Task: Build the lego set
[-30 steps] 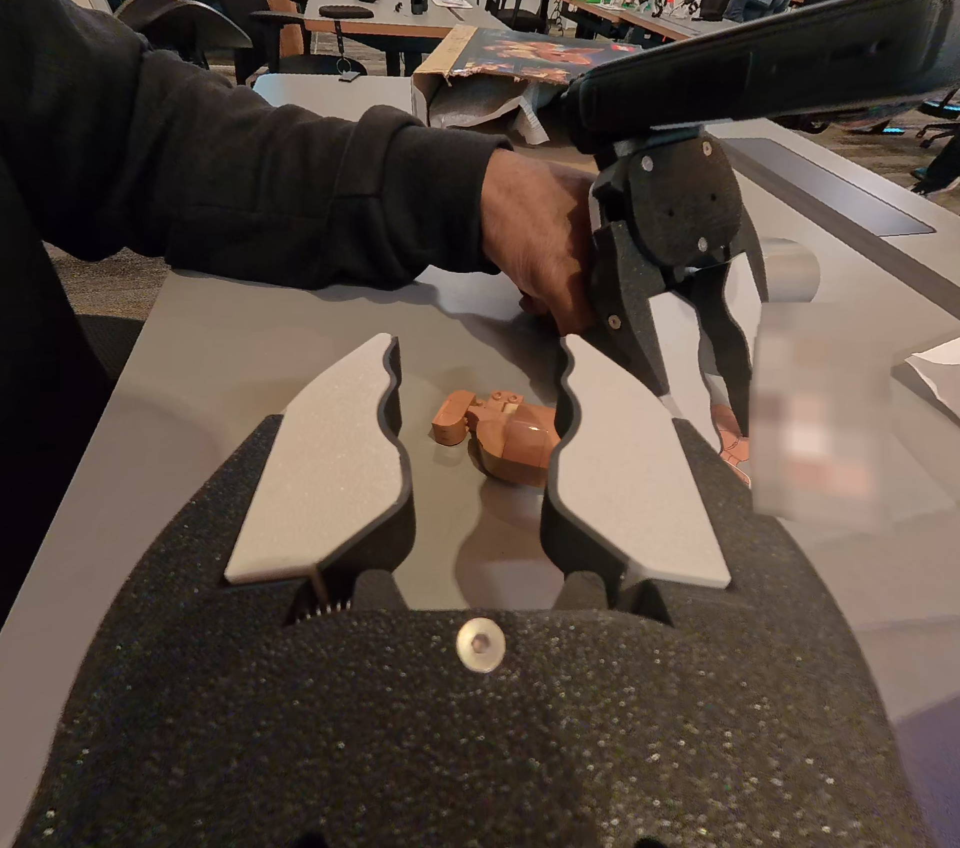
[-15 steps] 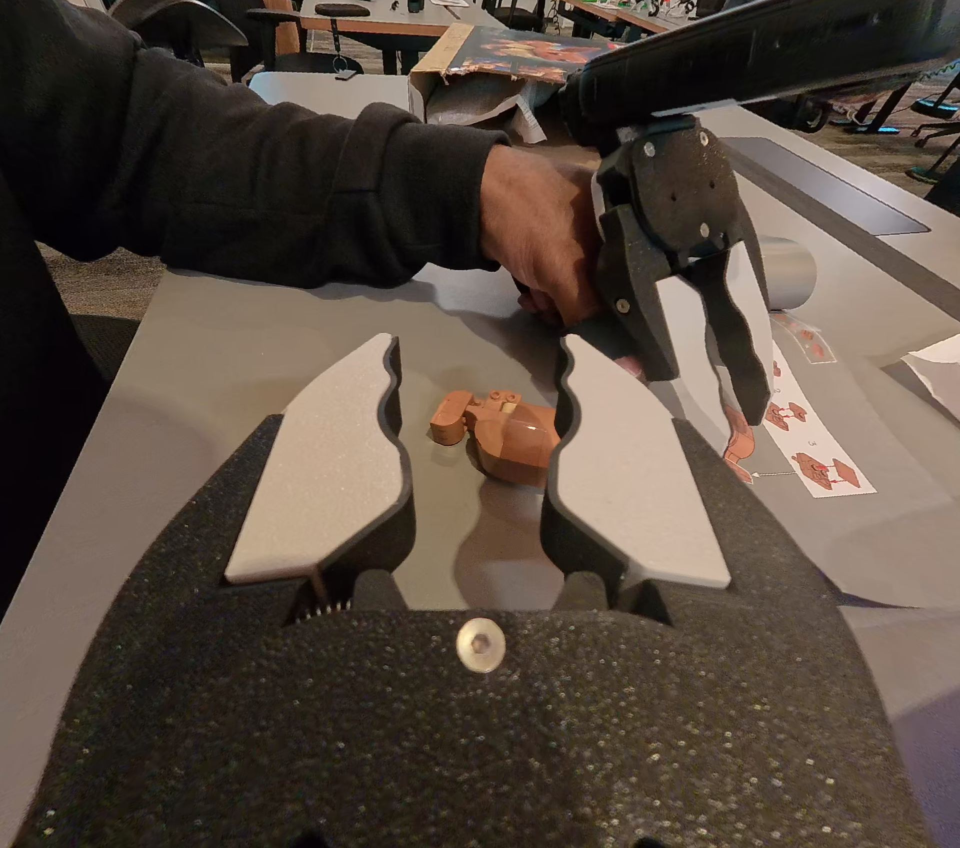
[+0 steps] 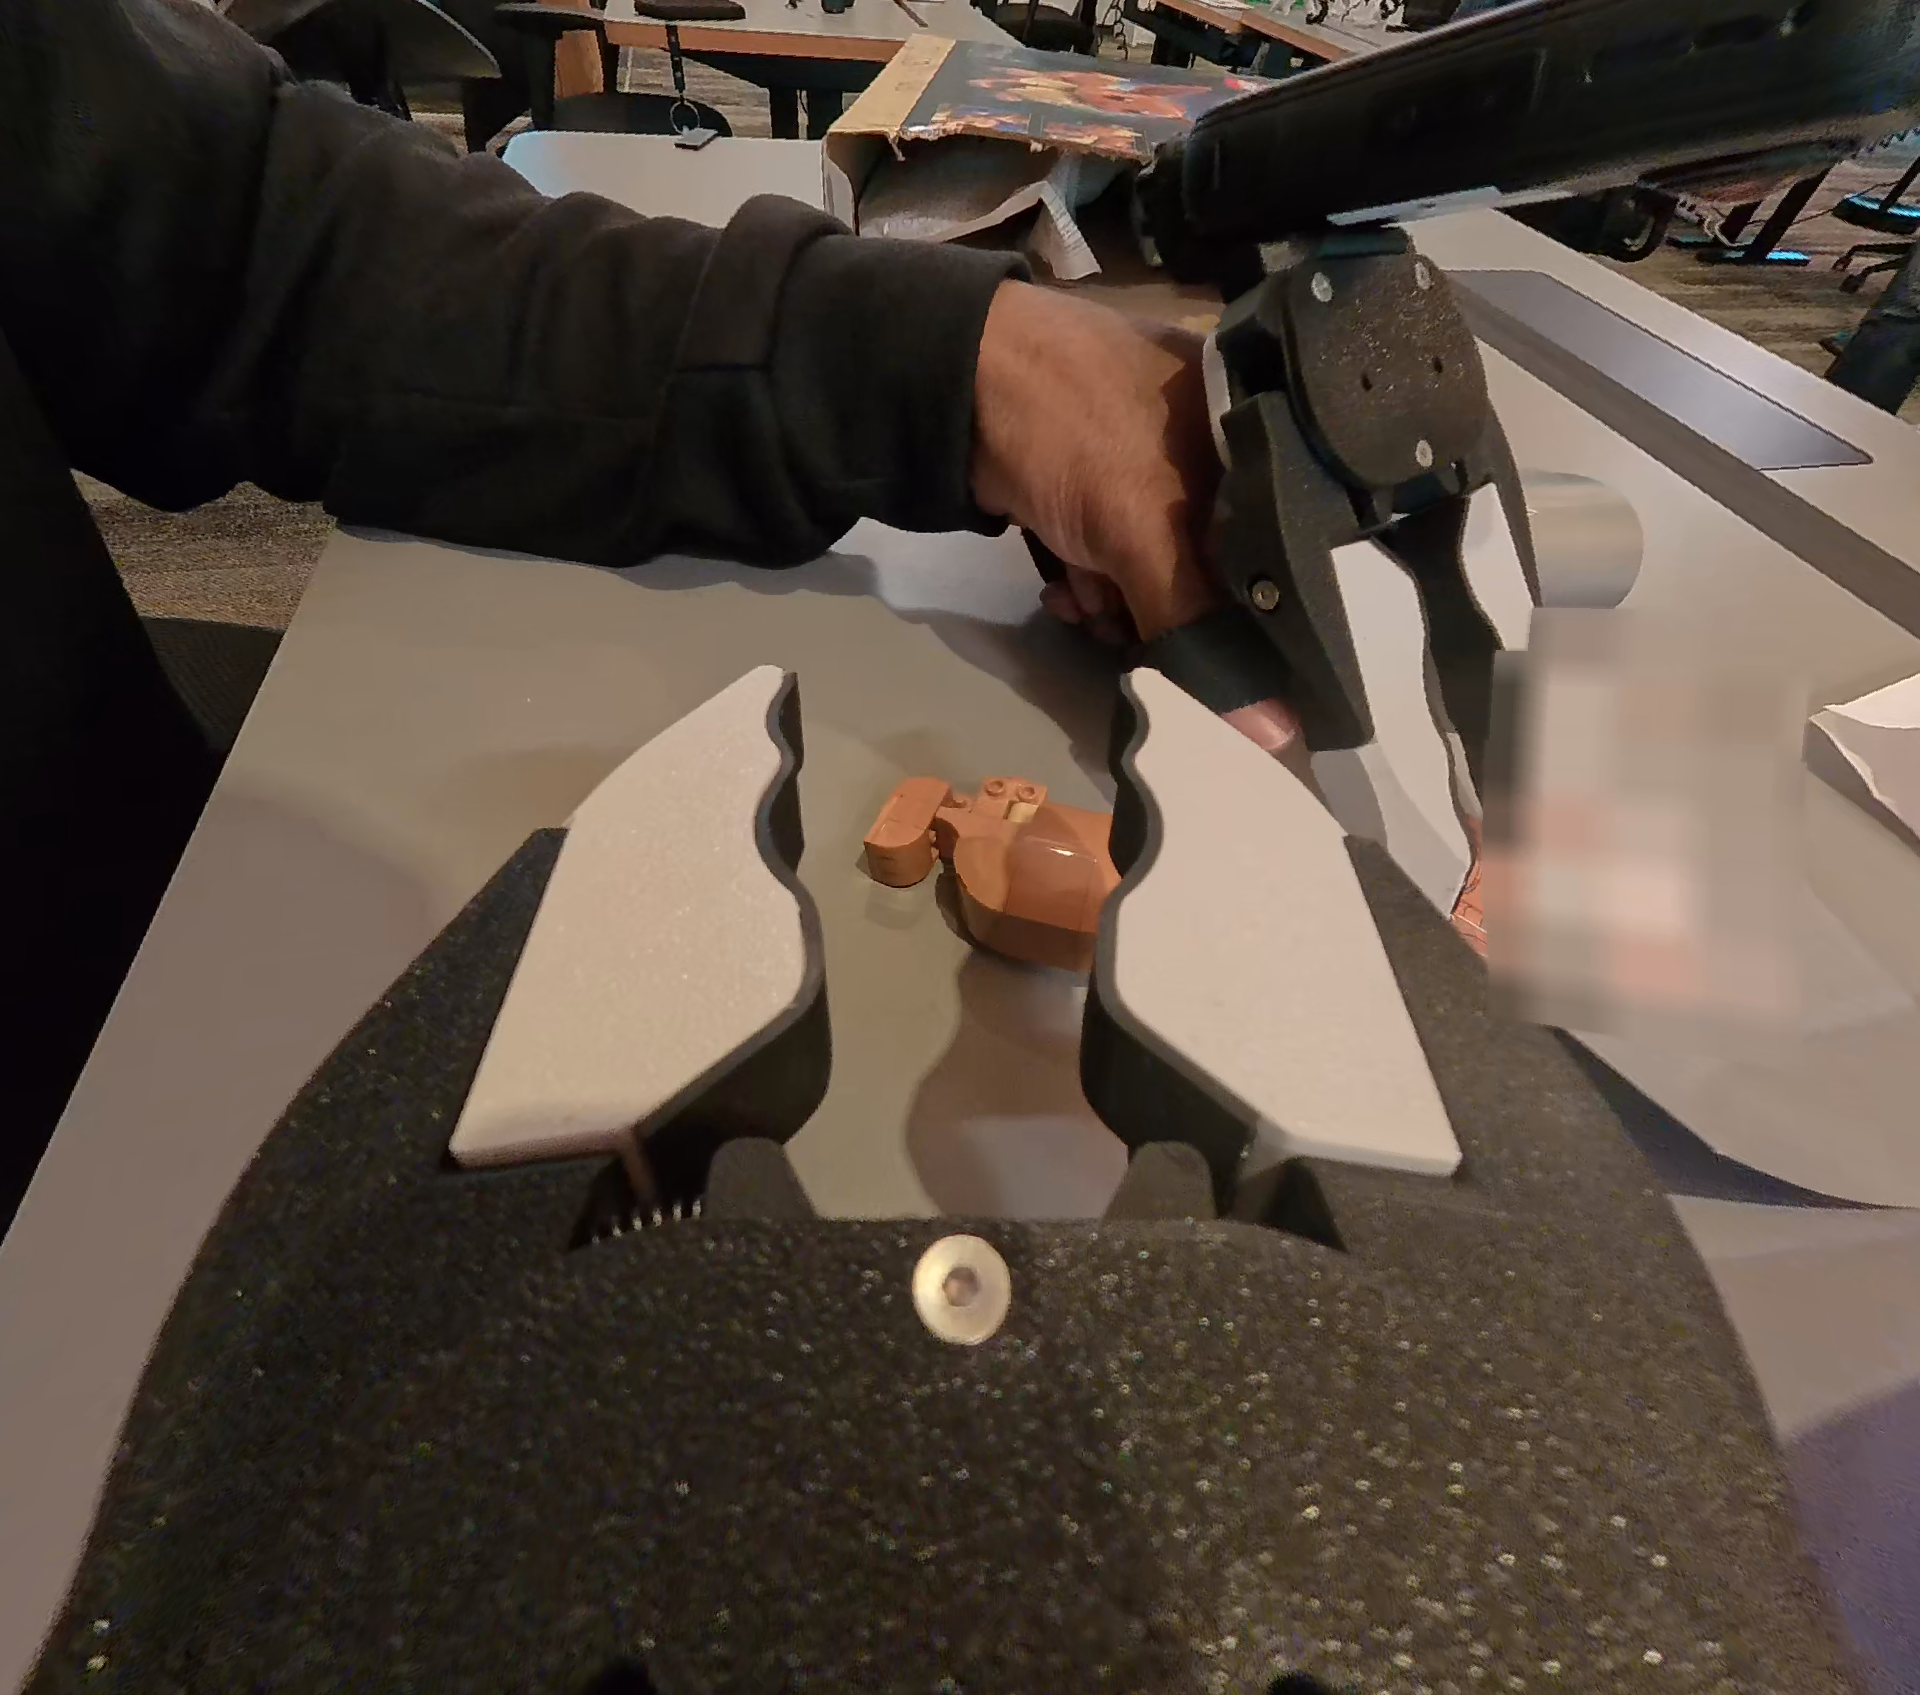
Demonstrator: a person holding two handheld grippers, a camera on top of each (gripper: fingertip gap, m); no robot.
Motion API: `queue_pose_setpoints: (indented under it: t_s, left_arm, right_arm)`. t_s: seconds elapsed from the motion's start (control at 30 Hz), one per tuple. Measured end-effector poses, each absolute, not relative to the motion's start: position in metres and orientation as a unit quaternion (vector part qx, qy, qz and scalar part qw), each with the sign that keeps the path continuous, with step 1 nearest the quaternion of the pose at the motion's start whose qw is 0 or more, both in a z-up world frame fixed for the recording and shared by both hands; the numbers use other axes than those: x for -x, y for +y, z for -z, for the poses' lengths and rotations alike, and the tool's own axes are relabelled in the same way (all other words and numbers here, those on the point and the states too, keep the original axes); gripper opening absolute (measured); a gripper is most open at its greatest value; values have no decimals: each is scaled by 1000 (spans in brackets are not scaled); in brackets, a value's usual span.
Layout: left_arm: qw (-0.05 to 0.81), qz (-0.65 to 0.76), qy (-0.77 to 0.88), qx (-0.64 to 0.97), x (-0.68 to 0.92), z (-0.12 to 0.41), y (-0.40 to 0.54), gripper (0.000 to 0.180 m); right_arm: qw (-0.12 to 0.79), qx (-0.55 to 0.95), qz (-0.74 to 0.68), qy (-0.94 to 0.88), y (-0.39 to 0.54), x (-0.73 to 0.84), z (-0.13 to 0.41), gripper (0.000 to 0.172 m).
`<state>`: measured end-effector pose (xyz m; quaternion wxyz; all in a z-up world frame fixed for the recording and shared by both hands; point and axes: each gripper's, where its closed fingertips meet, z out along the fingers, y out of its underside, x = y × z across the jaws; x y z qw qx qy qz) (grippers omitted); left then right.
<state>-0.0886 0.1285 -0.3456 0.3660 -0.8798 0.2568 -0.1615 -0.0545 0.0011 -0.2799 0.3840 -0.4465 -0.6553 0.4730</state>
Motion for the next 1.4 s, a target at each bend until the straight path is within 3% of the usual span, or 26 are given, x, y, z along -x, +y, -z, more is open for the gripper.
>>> queue_pose_setpoints:
  t_s: [0.93,1.4]
  left_arm:
    - [377,155,245,880,92,342,132,39]
    - [400,156,238,871,94,334,134,16]
  right_arm:
    - [385,449,-471,-654,3,54,280,56]
    - [386,450,-471,-653,4,55,280,56]
